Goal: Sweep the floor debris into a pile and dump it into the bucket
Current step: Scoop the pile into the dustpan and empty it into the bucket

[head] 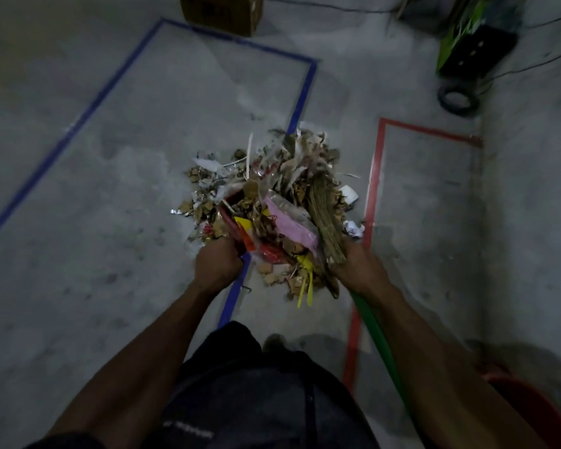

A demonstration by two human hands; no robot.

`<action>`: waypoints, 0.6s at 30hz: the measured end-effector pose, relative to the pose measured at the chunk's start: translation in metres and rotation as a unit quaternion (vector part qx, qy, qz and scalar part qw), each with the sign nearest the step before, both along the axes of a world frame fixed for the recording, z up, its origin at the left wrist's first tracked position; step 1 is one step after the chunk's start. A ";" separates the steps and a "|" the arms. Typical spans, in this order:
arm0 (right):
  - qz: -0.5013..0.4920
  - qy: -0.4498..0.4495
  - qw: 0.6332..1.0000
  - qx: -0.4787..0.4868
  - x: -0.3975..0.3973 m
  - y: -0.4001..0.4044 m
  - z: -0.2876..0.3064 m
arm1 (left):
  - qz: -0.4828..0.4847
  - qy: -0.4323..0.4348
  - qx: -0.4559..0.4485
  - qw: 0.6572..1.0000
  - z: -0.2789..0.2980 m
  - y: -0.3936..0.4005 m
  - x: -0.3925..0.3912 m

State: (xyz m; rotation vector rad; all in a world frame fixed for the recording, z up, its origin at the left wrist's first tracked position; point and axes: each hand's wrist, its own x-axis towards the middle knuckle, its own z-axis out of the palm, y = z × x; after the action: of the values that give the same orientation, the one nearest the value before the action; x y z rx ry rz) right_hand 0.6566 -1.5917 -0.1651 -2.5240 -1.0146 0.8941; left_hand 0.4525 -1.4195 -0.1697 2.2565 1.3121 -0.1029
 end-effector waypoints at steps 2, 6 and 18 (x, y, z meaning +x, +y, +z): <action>0.003 -0.005 1.000 0.000 -0.001 0.006 0.017 | -0.002 0.005 0.003 1.000 0.005 0.007 0.001; -0.013 -0.013 1.000 -0.007 0.002 0.018 0.026 | -0.014 0.008 0.017 1.000 0.007 0.033 0.002; -0.080 -0.042 0.996 -0.014 0.009 0.109 0.031 | -0.083 -0.007 -0.015 0.996 -0.003 0.161 0.034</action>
State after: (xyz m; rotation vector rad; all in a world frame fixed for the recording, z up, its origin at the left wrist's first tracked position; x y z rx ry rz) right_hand 0.6652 -1.4827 -0.1342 -2.6416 -0.8129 0.7674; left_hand 0.4862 -1.2582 -0.1728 2.3343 1.1070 -0.1645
